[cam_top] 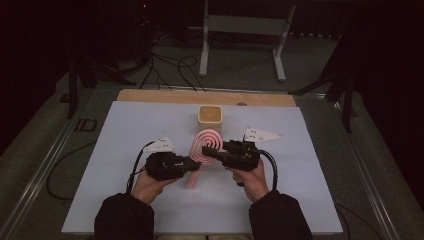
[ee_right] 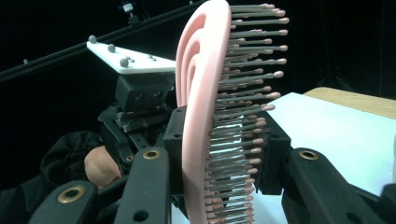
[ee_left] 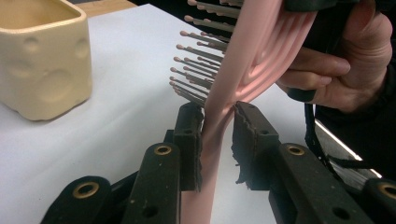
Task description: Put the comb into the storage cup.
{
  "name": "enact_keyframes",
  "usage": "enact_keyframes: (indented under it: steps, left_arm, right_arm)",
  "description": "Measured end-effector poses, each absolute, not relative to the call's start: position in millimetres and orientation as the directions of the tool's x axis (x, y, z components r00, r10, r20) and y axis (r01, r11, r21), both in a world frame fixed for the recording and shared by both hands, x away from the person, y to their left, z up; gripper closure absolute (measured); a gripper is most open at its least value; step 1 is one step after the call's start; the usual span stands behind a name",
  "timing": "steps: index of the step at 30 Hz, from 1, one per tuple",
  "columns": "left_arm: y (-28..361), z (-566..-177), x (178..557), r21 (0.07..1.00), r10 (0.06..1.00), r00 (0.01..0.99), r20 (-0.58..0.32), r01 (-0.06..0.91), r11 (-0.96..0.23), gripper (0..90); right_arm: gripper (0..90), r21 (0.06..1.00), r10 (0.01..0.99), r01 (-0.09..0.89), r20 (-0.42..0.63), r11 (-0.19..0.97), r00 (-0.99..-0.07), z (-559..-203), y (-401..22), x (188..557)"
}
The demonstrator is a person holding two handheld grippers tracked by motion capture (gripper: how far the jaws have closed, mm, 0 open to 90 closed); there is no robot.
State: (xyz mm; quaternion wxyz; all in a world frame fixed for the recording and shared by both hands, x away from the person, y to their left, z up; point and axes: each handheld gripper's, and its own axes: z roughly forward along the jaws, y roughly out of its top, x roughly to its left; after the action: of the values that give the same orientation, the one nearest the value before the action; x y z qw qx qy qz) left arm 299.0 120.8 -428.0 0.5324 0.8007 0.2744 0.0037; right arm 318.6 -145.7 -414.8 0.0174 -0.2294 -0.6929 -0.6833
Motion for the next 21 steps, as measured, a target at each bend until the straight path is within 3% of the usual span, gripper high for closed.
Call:
enact_keyframes:
  steps: [12, 21]
  left_arm:
    - [120.9, -429.4, 299.3, 0.854, 0.452, 0.846, -0.283, 0.437, -0.283, 62.4]
    - [125.9, -432.1, 299.2, 0.861, 0.477, 0.832, -0.284, 0.440, -0.255, 41.5]
  right_arm:
    - [64.6, 0.937, 0.345, 0.345, 0.342, -0.055, -0.874, -411.8, -140.3, 316.8]
    - [64.7, 0.936, 0.360, 0.345, 0.346, -0.069, -0.866, -411.5, -143.7, 317.0]
